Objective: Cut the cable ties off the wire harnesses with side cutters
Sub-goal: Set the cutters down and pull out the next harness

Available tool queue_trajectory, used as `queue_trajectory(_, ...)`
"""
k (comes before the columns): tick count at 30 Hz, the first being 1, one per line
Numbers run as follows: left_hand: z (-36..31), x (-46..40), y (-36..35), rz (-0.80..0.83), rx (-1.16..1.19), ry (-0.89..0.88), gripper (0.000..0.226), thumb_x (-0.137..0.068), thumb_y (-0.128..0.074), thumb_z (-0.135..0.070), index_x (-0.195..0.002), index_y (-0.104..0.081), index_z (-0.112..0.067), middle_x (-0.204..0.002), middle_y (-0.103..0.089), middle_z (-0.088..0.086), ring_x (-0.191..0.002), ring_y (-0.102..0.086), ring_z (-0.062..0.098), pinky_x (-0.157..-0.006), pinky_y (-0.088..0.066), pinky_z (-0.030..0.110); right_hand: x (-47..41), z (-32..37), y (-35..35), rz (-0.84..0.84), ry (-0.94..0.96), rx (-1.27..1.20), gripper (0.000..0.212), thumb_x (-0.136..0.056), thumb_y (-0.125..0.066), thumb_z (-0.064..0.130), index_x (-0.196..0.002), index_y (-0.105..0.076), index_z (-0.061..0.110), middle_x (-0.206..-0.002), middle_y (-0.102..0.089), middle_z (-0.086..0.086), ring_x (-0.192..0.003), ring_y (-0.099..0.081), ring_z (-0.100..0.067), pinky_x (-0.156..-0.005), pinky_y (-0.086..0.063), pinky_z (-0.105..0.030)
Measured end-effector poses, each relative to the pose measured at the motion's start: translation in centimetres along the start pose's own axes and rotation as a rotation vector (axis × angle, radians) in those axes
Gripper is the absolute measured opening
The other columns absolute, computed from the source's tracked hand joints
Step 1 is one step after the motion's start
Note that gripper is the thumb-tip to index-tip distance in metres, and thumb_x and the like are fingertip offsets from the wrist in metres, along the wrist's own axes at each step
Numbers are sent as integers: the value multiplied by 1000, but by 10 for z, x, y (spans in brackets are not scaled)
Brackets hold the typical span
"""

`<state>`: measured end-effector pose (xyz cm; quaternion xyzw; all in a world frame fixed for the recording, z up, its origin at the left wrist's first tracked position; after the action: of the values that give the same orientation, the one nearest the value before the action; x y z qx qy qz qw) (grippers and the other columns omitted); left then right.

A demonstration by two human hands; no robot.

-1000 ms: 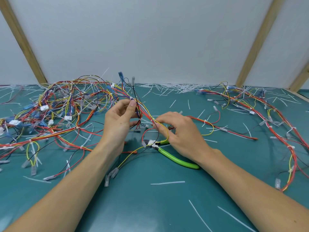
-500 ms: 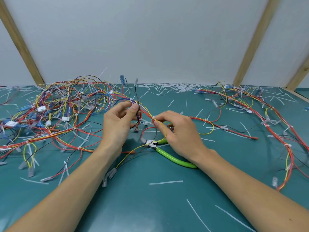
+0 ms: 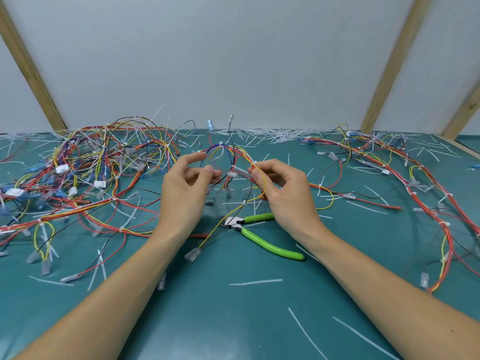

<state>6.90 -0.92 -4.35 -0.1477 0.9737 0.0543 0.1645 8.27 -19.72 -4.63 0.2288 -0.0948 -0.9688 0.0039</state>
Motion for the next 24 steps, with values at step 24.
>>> queue_trajectory(24, -11, 8, -12, 141, 26, 17, 30, -92, -67, -34, -84, -73, -5, -76, -74, 6, -77, -74, 13, -57, -55, 23, 9, 16, 1, -140, 517, 536, 17, -92, -79, 24, -107, -81, 31, -95, -63, 7, -85, -60, -13, -58, -49, -37)
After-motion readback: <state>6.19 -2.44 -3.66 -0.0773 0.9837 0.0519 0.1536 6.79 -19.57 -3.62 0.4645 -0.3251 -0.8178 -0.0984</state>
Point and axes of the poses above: each hand's wrist, its own x-axis away from the middle knuckle, its own y-axis out of the back of the hand, z = x × y, the point moved 2 cm from there along -x, towards the middle knuckle
